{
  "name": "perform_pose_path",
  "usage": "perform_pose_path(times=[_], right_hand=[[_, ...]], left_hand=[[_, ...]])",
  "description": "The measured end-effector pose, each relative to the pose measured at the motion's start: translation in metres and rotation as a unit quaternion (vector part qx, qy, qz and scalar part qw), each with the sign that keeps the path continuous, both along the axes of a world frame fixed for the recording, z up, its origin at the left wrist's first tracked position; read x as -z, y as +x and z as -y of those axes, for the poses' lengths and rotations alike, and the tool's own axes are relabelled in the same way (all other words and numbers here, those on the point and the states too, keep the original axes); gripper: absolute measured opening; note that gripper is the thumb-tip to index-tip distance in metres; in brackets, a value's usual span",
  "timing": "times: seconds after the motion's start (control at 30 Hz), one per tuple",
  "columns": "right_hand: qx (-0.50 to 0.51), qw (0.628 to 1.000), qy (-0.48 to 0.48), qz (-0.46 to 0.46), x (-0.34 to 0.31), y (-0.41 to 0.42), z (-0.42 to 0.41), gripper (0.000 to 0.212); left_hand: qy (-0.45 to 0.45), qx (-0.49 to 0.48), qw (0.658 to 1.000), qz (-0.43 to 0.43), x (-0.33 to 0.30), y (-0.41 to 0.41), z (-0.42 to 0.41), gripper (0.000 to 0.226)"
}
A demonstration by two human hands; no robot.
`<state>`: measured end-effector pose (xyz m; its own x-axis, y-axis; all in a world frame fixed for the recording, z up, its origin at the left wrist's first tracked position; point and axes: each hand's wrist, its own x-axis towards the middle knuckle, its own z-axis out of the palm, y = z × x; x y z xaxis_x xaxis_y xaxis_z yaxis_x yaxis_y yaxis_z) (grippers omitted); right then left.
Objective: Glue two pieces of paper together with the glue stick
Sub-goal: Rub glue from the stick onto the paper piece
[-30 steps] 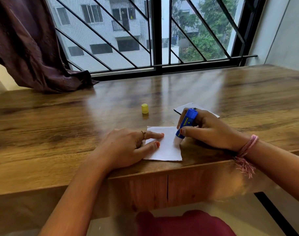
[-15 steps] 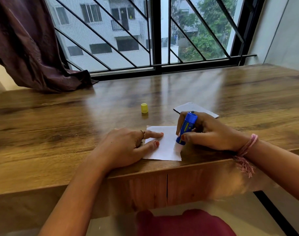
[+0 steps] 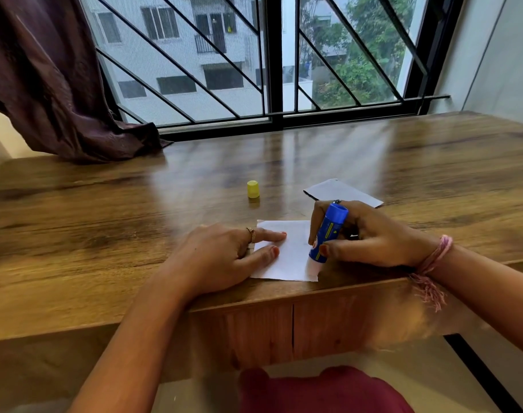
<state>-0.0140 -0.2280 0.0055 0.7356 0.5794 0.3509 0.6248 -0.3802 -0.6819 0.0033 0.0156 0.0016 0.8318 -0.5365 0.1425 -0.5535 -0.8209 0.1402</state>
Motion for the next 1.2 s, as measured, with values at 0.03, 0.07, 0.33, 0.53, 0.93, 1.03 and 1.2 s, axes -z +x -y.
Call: perform_pose_path(times=[0.03,0.07,0.33,0.53,0.93,1.03,1.2], right_hand=[[-0.001,1.0,-0.001,-0.003,-0.0001,-0.0001,0.0,0.018],[0.002,1.0,0.001,-0.003,-0.0001,0.0002,0.0,0.015],[-0.001,1.0,0.003,-0.012,0.0009,0.0005,0.0006,0.005],[0.001,1.0,-0.009,-0.003,0.0005,0.0002,0.0001,0.009],[0.002,1.0,-0.011,0.0,0.001,0.0007,0.0007,0.007],[-0.008,1.0,-0.014,-0.005,0.0007,0.0004,0.0002,0.006],[-0.001,1.0,-0.005,0.0,0.0012,-0.0005,0.0003,0.006]], left_hand=[[0.0,0.0,1.0,0.002,0.0001,0.0,-0.0002,0.036],[-0.001,0.001,1.0,0.003,0.0002,0.0001,-0.0001,0.036],[-0.006,0.004,1.0,0.007,0.0024,0.0016,-0.0008,0.037],[-0.007,0.002,1.0,0.008,0.002,0.0011,-0.0008,0.036],[-0.023,0.007,1.0,0.005,0.0032,0.002,-0.0012,0.038],[-0.023,0.008,1.0,0.002,0.0032,0.0024,-0.0011,0.038],[-0.02,-0.006,1.0,0.003,0.0031,0.0015,-0.001,0.037]])
